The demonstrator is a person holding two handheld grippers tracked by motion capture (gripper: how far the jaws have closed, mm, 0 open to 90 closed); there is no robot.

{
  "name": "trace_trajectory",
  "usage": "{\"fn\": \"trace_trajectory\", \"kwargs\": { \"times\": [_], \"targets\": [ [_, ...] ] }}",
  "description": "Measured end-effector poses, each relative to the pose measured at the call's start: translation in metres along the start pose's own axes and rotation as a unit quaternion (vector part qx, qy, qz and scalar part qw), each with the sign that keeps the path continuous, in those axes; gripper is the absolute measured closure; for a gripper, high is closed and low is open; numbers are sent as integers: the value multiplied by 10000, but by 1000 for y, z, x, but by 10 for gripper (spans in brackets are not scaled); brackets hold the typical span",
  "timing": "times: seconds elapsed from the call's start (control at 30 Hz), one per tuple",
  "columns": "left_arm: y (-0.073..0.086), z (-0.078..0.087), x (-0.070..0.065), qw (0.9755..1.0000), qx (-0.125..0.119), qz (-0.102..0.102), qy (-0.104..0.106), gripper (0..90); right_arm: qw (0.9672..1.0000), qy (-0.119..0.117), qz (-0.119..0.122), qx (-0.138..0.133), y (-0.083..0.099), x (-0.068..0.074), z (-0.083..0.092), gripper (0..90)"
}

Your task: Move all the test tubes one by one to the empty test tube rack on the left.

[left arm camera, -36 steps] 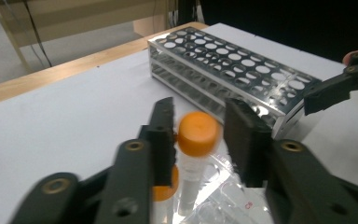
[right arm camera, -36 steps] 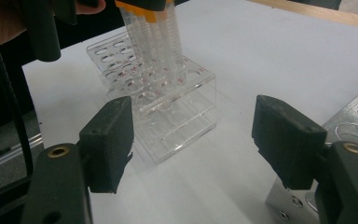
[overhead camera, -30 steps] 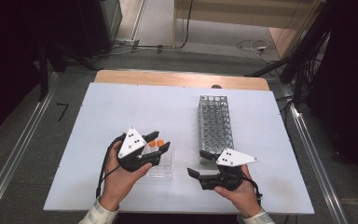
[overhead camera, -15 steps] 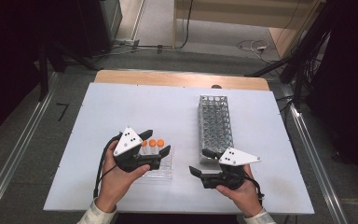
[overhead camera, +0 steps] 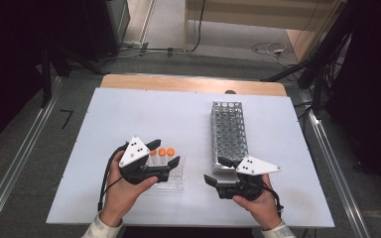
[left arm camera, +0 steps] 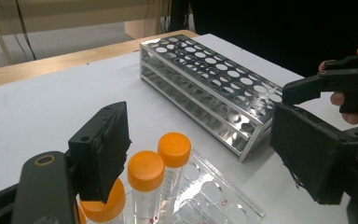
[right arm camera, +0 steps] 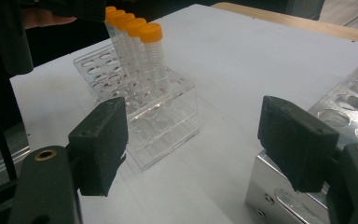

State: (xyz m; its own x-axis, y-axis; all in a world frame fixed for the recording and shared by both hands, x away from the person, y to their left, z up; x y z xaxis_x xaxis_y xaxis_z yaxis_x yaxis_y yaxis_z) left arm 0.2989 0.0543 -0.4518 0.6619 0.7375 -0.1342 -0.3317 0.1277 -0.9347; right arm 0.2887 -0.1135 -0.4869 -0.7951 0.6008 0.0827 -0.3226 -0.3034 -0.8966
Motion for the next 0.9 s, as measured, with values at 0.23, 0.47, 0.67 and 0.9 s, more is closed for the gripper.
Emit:
{"fn": "trace_trajectory", "kwargs": {
  "times": [0.23, 0.47, 0.67, 0.9],
  "targets": [
    [0, 4, 3, 10000, -34, 15, -23, 204, 9999, 86, -34, -63, -2, -6, 5, 228],
    [1, 4, 2, 10000, -42, 24, -16, 204, 9999, 124, -60, -98, -3, -10, 9, 228],
    [-2, 8, 0, 9999, -102, 25, -2, 204, 9997, 171, -91, -124, -3, -15, 13, 228],
    [-4, 12, 1, 9999, -151, 47, -16, 201, 9996, 218, -113, -155, -5, -18, 16, 228]
  ]
}}
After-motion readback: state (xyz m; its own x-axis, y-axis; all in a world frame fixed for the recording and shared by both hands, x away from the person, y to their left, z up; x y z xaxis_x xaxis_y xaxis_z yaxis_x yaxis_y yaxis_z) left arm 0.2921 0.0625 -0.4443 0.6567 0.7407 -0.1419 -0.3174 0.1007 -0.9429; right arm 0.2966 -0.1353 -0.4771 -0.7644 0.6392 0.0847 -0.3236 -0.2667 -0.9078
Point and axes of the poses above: each handheld gripper's, and its own axes: z roughly backward along the jaws, y roughly out of its underside, x roughly to its left, the point moved 10 cm from there along -z, roughly forward along the jaws, and after that the axes turned 3 degrees about y, right-handed, at the moved point
